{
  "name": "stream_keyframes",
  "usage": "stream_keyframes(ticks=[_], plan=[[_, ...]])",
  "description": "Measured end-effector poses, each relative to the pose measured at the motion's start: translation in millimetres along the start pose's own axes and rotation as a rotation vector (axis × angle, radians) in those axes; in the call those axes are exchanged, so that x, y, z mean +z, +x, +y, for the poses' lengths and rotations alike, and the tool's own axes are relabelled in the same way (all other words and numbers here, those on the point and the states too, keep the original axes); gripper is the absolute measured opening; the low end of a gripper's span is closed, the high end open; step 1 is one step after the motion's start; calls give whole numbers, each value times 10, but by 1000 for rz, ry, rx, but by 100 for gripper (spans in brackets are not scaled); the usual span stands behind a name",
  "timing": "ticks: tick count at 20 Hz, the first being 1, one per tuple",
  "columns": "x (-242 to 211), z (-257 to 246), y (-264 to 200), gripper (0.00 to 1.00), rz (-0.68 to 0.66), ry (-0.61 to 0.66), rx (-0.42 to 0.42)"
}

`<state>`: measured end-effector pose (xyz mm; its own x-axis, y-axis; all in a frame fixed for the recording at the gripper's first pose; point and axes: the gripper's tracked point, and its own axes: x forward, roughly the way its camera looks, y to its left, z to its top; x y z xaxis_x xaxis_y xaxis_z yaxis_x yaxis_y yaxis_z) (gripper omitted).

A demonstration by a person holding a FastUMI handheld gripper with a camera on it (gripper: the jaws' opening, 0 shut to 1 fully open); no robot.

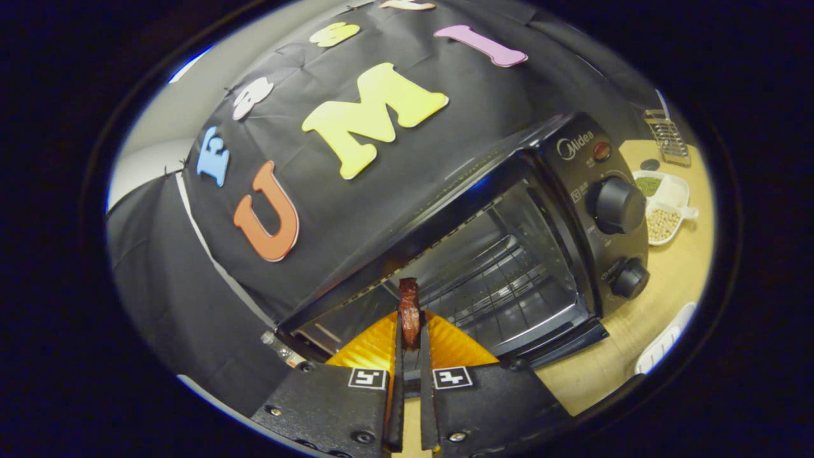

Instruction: Open the toaster oven, put the food inside, and close the toaster oven door.

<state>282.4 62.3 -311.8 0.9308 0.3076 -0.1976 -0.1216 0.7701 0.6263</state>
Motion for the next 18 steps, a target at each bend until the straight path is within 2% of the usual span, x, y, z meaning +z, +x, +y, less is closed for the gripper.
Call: stream_keyframes(ticks=[2,6,8,9,12,15,18], plan=[[2,-161,83,14,-6,-4,-53],[-63,-376,121,17,32,-125,-152],[-20,-460,90,24,43,-192,-208],[-9,-513,71,32,51,-229,-241],[24,-632,20,38,79,-325,-310],[23,-677,-112,75,103,-376,-335],[-24,-665,-361,81,125,-416,-361]])
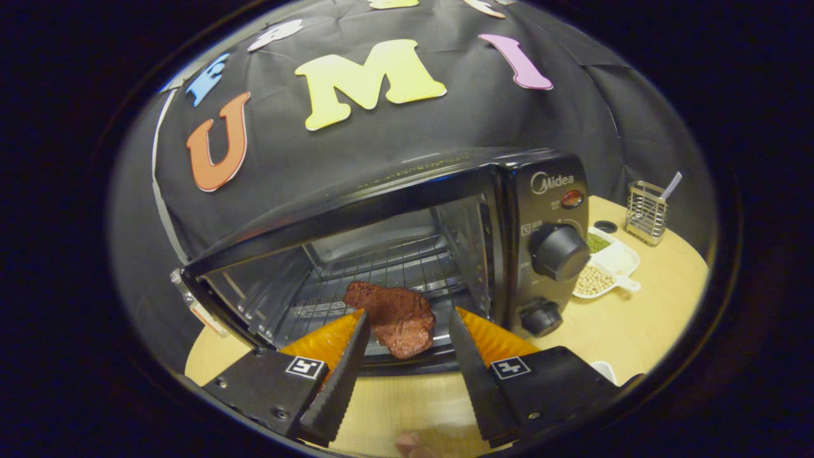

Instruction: Open the toaster oven, put the food inside, and close the toaster oven door.

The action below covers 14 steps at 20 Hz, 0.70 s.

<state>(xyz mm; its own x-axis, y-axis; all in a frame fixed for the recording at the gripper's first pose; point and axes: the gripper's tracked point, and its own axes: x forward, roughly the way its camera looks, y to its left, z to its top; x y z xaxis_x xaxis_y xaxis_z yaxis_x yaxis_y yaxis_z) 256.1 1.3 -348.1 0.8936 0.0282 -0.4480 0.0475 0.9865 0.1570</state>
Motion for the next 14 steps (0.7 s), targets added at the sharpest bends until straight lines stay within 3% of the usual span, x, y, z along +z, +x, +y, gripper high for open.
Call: stream_keyframes(ticks=[5,9,14], plan=[[-106,214,-658,89,8,-43,59],[-181,303,-1233,95,-41,-191,34],[-664,309,-1597,98,-9,-280,33]])
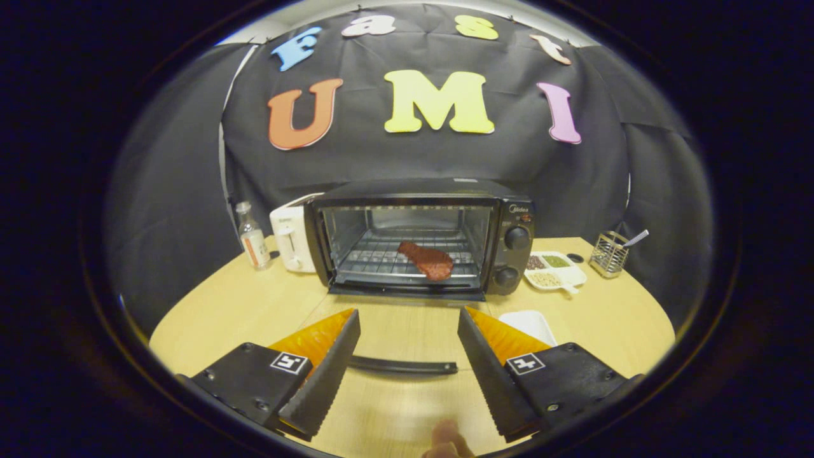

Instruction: Open the toaster oven, put the food inside, and close the toaster oven door.

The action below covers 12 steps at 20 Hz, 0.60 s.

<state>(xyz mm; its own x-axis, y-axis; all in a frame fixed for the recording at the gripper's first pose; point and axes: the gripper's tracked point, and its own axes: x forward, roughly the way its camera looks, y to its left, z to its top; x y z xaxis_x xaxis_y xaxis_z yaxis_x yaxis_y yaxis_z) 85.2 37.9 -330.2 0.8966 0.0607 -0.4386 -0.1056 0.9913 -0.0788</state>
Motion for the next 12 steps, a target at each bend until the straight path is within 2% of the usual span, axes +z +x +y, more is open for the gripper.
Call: stream_keyframes(ticks=[6,12], plan=[[-700,109,98,98,167,38,10],[-935,214,249,99,256,91,45]])
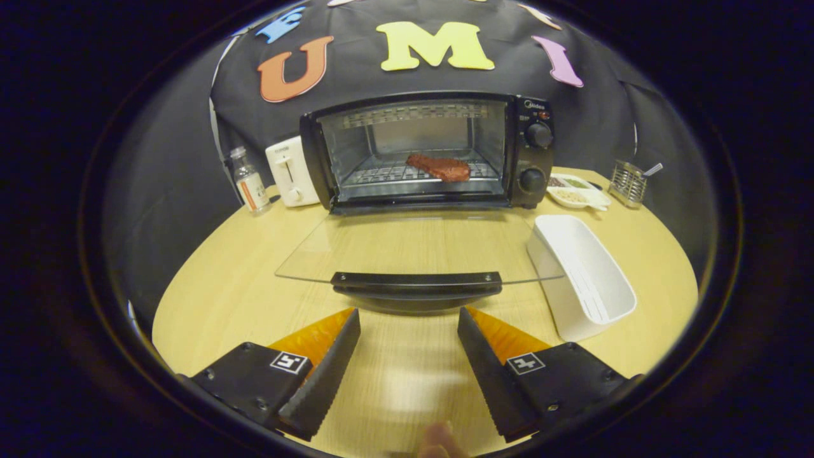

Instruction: Open the toaster oven, put the food inside, and close the toaster oven door.

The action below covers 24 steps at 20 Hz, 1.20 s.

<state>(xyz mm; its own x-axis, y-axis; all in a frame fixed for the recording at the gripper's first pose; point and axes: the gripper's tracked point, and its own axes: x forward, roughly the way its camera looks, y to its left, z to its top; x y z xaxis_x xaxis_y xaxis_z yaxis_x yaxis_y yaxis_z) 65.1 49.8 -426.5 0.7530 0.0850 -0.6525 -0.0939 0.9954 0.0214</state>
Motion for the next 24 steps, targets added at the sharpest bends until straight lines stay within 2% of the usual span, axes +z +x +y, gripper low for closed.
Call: stream_keyframes(ticks=[7,11,15,16,24], plan=[[-24,40,43,98,48,7,-36],[19,59,28,98,59,65,-26],[178,-2,-53,98,1,121,-51],[283,65,-76,98,-36,119,-18],[317,45,-31,99,-53,94,-10]])
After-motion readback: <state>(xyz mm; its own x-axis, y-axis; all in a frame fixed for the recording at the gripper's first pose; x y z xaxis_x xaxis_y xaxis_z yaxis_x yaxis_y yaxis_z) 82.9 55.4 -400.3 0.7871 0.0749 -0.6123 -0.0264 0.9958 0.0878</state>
